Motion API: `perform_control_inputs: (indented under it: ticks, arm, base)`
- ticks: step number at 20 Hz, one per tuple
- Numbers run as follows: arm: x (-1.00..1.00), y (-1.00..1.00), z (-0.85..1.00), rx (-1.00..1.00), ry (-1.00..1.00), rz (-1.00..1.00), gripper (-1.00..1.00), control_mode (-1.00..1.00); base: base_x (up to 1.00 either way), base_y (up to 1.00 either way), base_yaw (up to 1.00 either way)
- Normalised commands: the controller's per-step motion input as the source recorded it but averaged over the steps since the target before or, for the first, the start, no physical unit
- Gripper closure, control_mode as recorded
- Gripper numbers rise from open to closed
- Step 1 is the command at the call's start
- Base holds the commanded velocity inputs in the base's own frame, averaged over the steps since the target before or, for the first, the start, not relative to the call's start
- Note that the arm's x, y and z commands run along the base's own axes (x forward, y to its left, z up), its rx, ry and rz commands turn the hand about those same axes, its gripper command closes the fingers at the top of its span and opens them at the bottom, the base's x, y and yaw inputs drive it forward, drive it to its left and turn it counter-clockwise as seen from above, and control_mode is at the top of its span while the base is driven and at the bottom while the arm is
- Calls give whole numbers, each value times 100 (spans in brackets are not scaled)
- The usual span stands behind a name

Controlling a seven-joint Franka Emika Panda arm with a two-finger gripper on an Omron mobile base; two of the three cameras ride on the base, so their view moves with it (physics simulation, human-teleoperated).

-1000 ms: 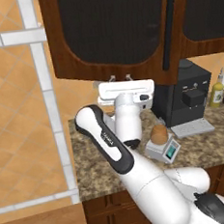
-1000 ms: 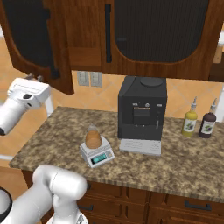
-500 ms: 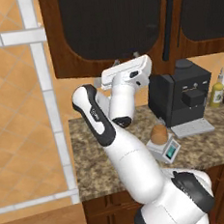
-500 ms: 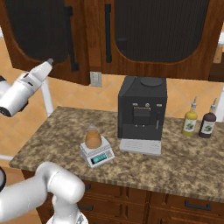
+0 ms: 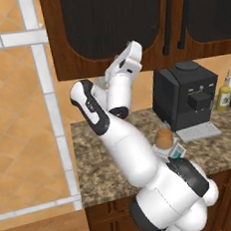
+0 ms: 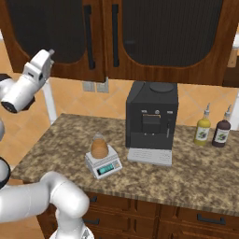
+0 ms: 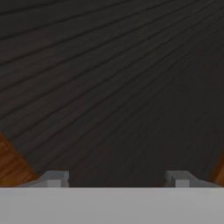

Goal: Pick the honey bottle and place it on the digital scale for weighing, and close the cabinet.

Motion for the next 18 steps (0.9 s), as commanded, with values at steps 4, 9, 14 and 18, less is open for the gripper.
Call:
perform_control_inputs:
  ticks: [4, 9, 14, 18]
  arm:
    - [100, 35, -24, -15, 3, -8, -100, -100]
    - [100, 32, -50, -4, 1, -1, -100, -100]
    - [75, -3, -40, 0, 12, -5, -100, -100]
    - [84, -13, -38, 0, 23, -6, -100, -100]
  base:
    - [0, 0, 0]
    - [0, 0, 0]
    - [0, 0, 0]
    - [0, 0, 0]
